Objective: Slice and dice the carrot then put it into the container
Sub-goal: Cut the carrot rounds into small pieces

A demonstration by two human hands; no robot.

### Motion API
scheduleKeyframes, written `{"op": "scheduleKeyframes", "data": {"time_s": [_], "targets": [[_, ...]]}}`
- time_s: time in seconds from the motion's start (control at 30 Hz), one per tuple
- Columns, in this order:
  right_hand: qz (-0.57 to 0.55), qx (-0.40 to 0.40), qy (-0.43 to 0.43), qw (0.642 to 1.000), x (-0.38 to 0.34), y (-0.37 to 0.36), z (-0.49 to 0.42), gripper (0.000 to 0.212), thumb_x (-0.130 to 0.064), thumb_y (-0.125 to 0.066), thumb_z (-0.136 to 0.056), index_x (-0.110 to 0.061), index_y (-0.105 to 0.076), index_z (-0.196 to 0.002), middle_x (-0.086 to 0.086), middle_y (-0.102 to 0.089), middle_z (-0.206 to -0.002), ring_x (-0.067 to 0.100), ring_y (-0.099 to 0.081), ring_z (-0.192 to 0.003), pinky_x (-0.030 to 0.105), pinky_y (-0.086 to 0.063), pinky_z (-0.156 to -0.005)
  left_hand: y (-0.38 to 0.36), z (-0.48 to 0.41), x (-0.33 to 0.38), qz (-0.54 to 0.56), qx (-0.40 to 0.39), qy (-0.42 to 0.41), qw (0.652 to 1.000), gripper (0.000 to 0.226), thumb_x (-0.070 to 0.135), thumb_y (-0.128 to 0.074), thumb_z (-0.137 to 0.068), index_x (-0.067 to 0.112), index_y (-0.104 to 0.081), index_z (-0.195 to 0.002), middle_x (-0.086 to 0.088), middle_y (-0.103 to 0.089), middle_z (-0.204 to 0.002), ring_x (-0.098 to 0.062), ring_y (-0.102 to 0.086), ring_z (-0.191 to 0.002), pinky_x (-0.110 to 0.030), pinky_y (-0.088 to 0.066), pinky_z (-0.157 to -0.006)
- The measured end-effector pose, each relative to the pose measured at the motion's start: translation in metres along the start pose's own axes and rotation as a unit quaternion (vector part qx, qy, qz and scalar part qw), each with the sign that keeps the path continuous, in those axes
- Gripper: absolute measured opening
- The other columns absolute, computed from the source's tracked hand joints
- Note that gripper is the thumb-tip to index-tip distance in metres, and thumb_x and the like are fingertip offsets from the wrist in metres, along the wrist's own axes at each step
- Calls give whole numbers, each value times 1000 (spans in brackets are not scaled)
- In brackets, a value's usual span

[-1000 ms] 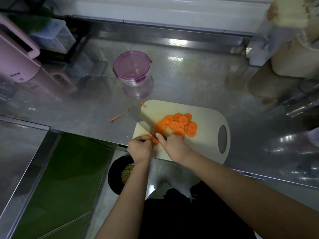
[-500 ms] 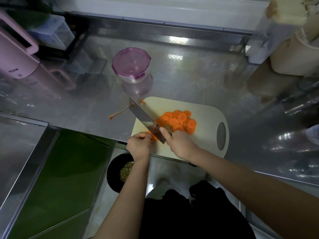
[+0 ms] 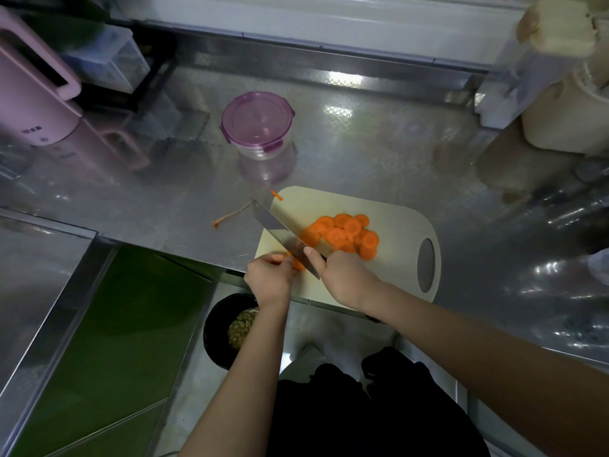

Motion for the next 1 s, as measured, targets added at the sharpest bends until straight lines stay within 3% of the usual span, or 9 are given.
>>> {"op": "scheduleKeyframes", "data": {"time_s": [0.1, 0.3, 0.37, 0.43, 0.47, 0.53, 0.67, 0.83, 1.0], "targets": [[47, -23, 6, 999, 2, -7, -2, 67, -3, -35, -98, -13, 5, -151, 8, -29, -73, 22, -39, -74, 24, -19, -46, 0, 0, 3, -7, -2, -8, 1000, 27, 11, -68, -79, 22, -62, -56, -8, -70, -66, -25, -69, -72, -38, -57, -78], [8, 3, 3, 1000, -1, -13, -10, 64, -6, -34, -99, -13, 3, -152, 18, -50, -105, 28, -52, -89, 32, -34, -67, 4, -7, -4, -9, -2, 2, 1000, 26, 11, -69, -77, 25, -62, -56, -8, -71, -69, -26, -69, -74, -39, -56, -79], [-7, -1, 21, 1000, 1, -21, -10, 49, -21, -32, -103, -8, -21, -149, 16, -51, -100, 30, -56, -93, 36, -39, -71, 5, -6, -10, 3, -5, 17, 1000, 21, 11, -71, -77, 21, -66, -60, -8, -71, -70, -25, -69, -72, -39, -57, -78], [13, -10, 37, 999, 5, -22, -6, 52, -42, -28, -101, -1, -53, -122, 15, -59, -95, 29, -59, -89, 38, -44, -75, 6, 0, -16, 37, -1, 33, 999, 14, 14, -72, -79, 15, -70, -66, -7, -71, -70, -22, -69, -69, -40, -57, -78], [3, 2, 40, 999, 8, -19, -4, 57, -47, -27, -100, 0, -58, -109, 13, -60, -89, 28, -59, -84, 36, -45, -75, 8, 0, -18, 36, 10, 28, 999, 14, 16, -72, -80, 15, -70, -66, -5, -71, -69, -21, -68, -70, -40, -56, -79], [-12, 34, 50, 998, 9, -7, -2, 61, -48, -28, -100, 3, -62, -101, 17, -64, -87, 30, -60, -84, 34, -46, -76, 16, -1, -20, 18, 36, 10, 999, 17, 20, -71, -81, 19, -68, -64, -1, -69, -66, -19, -68, -69, -37, -54, -82], [-48, 76, 41, 995, 8, 13, -8, 57, -47, -30, -99, -4, -63, -116, 20, -65, -104, 29, -58, -101, 30, -40, -85, 27, -10, -20, 19, 49, 8, 999, 24, 22, -72, -80, 25, -66, -57, 0, -70, -66, -20, -69, -71, -36, -53, -85], [-18, 71, 42, 996, 8, 7, -9, 64, -48, -31, -99, 4, -66, -94, 20, -64, -83, 31, -60, -90, 28, -37, -72, 22, -3, -13, 1, 43, -17, 999, 23, 15, -69, -82, 23, -65, -61, 4, -66, -64, -19, -66, -71, -37, -52, -86], [-18, 40, 50, 998, 13, -6, -3, 67, -50, -30, -98, 6, -63, -84, 22, -65, -82, 32, -61, -82, 32, -42, -70, 21, 3, -10, 5, 56, -33, 998, 9, 17, -66, -85, 11, -67, -78, 2, -64, -73, -14, -60, -72, -35, -51, -83]]}}
Point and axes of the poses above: each hand's wrist, its own z-axis away from the middle knuckle, its own y-axis out of the back of the hand, x = y × z, the point moved 7 cm from there along -z, towards the middle knuckle
